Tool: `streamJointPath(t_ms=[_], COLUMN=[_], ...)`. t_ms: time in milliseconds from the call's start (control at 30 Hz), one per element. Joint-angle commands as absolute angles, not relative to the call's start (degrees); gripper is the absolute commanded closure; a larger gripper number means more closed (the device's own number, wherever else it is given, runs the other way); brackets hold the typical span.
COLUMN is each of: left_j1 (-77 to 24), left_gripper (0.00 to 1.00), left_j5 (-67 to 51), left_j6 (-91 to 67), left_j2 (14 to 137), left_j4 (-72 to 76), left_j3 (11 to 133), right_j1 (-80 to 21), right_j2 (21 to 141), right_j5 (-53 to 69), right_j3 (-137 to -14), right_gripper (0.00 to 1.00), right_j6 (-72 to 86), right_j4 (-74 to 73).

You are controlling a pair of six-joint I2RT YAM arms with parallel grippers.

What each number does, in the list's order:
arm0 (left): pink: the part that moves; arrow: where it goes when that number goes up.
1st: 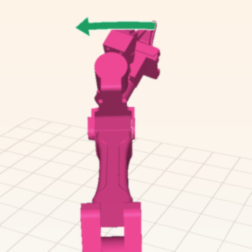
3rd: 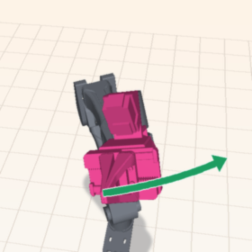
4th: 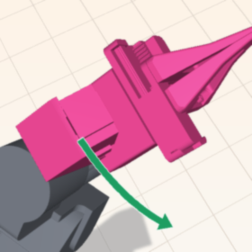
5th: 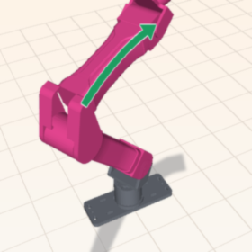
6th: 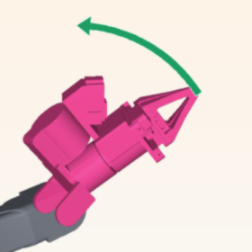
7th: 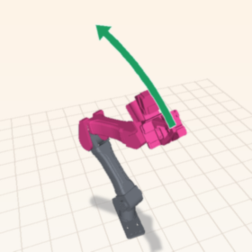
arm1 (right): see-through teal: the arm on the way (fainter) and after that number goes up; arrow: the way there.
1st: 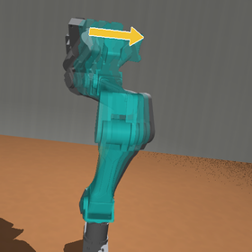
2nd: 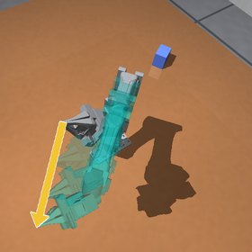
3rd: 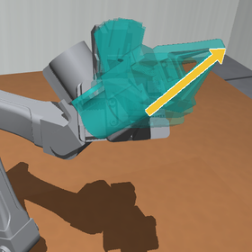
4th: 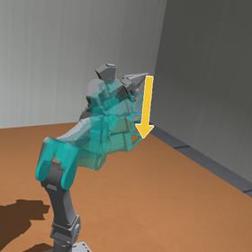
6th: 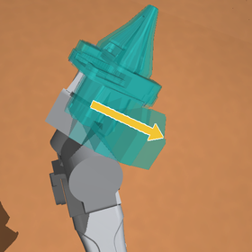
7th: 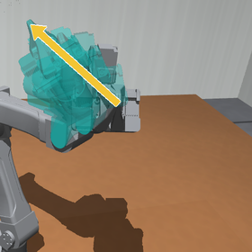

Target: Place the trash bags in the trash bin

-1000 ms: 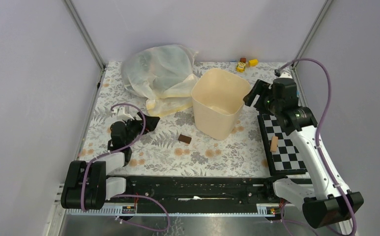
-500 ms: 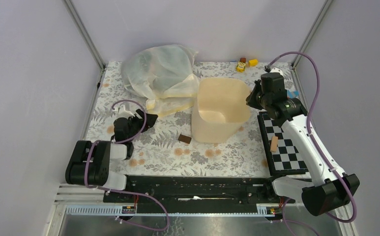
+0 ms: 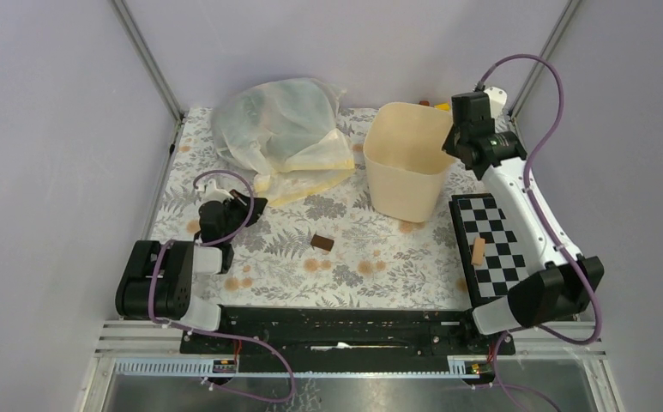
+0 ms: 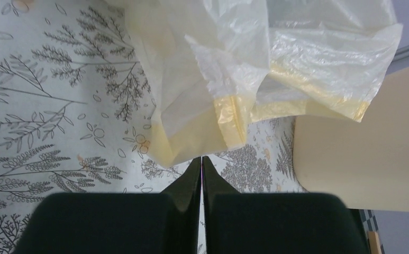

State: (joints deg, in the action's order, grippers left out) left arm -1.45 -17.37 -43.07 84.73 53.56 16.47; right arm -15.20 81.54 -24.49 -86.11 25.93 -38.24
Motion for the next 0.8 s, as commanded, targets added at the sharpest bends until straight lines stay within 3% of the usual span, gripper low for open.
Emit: streamJointPath(t_ms=[0, 167, 333, 400, 433, 533, 633, 700, 767], left_j1=[-1.5, -1.5, -1.5, -1.5, -1.5, -1.5, -1.5, -1.5, -1.6], left_gripper=[1.0, 1.0, 1.0, 1.0, 0.95, 0.54, 0.19, 0.08, 0.07], left_j5=[-13.1, -8.5, -4.8, -4.3, -4.3, -5.9, -7.3, -8.7, -10.0], left_j6=[-41.8, -41.0, -40.7, -40.5, -40.2, -39.2, -38.9, -38.9, -39.0], left_j2=[80.7, 73.7, 65.9, 64.3, 64.0, 64.6, 67.5, 70.4, 73.9], left_j4=[53.5, 47.4, 42.4, 41.9, 41.6, 42.2, 43.8, 45.5, 47.9], left_j3=[15.9, 14.2, 12.1, 11.6, 11.5, 11.9, 12.7, 13.5, 14.6], right_j1=[-12.8, -3.9, -1.1, -0.8, -0.7, -0.7, -0.7, -0.7, -0.8], right_j2=[85.0, 89.2, 93.2, 94.0, 94.3, 93.5, 89.5, 85.5, 80.4], right_j5=[-28.4, -25.0, -29.3, -28.6, -27.4, -22.4, -19.8, -17.2, -13.5], right_j3=[-91.9, -93.5, -97.8, -98.3, -98.6, -98.6, -95.9, -92.5, -90.1], right_gripper=[1.0, 1.0, 1.0, 0.91, 0.82, 0.62, 0.27, 0.15, 0.11], right_j6=[29.2, 32.0, 32.2, 32.3, 32.1, 30.1, 27.2, 23.7, 20.7], right_j4=[-34.9, -32.5, -31.3, -30.5, -30.5, -30.3, -28.7, -26.3, -24.7])
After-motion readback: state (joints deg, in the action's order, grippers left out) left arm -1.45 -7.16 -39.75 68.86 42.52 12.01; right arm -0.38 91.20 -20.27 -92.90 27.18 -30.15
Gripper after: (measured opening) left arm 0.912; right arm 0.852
